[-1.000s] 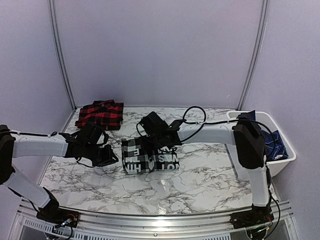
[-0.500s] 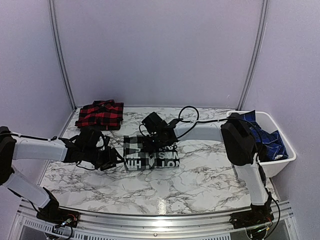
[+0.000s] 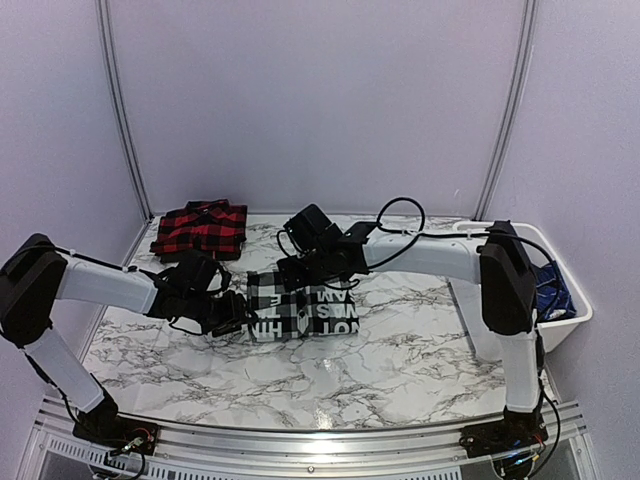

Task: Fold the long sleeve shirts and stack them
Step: Smooth out the square-folded shirt at the center of the board.

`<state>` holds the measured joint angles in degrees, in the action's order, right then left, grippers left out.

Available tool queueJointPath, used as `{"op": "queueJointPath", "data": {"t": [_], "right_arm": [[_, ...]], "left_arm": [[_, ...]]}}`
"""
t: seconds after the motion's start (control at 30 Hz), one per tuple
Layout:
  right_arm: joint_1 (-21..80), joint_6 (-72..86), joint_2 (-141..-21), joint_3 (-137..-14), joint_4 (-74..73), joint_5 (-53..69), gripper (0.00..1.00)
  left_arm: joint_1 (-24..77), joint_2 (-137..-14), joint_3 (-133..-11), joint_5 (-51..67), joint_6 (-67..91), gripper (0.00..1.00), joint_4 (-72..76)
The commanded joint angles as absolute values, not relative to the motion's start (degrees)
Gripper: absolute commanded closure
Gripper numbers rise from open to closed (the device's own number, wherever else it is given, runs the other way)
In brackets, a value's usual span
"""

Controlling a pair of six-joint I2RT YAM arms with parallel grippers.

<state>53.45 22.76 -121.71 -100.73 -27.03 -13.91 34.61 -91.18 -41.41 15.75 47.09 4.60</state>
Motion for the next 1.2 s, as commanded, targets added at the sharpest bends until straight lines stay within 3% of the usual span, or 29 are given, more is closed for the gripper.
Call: {"op": "queueJointPath", "data": {"t": [0.0, 0.17, 0.27, 0.6, 0.93, 1.17], "right_arm": [[55.4, 22.7, -121.3, -100.1, -28.6, -15.0, 0.22], [57.6, 22.8, -121.5, -98.8, -30.3, -16.9, 0.21], [58.4, 23.4, -120.8, -96.8, -30.4, -17.2, 0.20], [59.0, 26.2, -115.4, -87.0, -27.3, -16.2, 0.18], [58.7, 27.0, -110.3, -82.9, -24.0, -14.1, 0.18], [56.9, 27.1, -106.6, -78.9, -23.5, -14.6, 0.18]], "left_arm": [[35.0, -93.5, -42.8, 13.5, 44.8, 0.47, 1.2], [35.4, -93.2, -42.7, 11.4, 43.9, 0.58, -2.8], [35.4, -92.8, -43.0, 10.8, 43.6, 0.60, -4.2], [32.7, -90.8, -47.2, 13.7, 42.2, 0.53, -4.4], [30.8, -99.6, -52.8, 21.1, 37.8, 0.47, -3.4], [31.1, -101.7, -54.0, 19.4, 37.0, 0.47, -6.1]]}}
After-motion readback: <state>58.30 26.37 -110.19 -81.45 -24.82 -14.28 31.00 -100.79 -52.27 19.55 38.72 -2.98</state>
